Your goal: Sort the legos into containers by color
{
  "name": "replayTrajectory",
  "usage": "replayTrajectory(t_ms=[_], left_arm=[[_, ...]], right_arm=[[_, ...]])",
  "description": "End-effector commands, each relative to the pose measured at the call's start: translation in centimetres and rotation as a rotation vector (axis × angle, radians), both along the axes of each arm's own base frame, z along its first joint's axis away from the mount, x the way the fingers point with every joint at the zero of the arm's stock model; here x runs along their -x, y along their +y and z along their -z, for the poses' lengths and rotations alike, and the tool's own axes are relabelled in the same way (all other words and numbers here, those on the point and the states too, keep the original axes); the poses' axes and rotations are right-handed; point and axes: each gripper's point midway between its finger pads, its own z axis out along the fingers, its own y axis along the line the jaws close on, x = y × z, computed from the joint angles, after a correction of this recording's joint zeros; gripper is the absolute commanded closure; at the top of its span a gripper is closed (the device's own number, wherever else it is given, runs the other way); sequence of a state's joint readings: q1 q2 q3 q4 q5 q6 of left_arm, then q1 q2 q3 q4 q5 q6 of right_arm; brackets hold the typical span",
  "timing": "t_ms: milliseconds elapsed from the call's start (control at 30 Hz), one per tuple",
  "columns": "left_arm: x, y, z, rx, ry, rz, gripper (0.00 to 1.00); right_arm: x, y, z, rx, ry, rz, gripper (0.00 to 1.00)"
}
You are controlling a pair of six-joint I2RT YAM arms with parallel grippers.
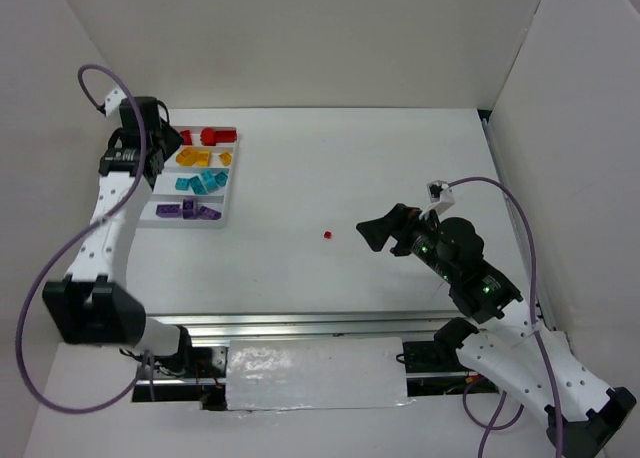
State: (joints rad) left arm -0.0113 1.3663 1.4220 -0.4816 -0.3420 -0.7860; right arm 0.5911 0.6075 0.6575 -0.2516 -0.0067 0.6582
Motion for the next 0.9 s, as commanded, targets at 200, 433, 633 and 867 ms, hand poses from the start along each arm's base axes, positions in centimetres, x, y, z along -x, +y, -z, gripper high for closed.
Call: replayTrajectory(t_ms=[200, 433, 633, 867], left_arm=[[-11.6, 10.7, 6.2, 0.095, 0.162, -0.164, 1.00], [-14.6, 13.2, 10.3, 0.069, 0.239, -0.194, 0.95], [-15.0, 13.0, 14.7, 0.090, 0.281, -0.186, 0.89], [-15.5, 13.2, 17.4, 0.094, 0.321, -0.189, 0.79]], right_arm=[[0.1, 0.5, 0.8, 0.018, -0.002, -0.040, 0.00], [-0.4, 0.9, 1.2, 0.028, -0.008, -0.050, 0.00], [-1.1, 1.6, 1.2, 0.043, -0.006, -0.067, 0.00], [-1.6, 1.8, 1.7, 0.060, 0.010, -0.066, 0.00]])
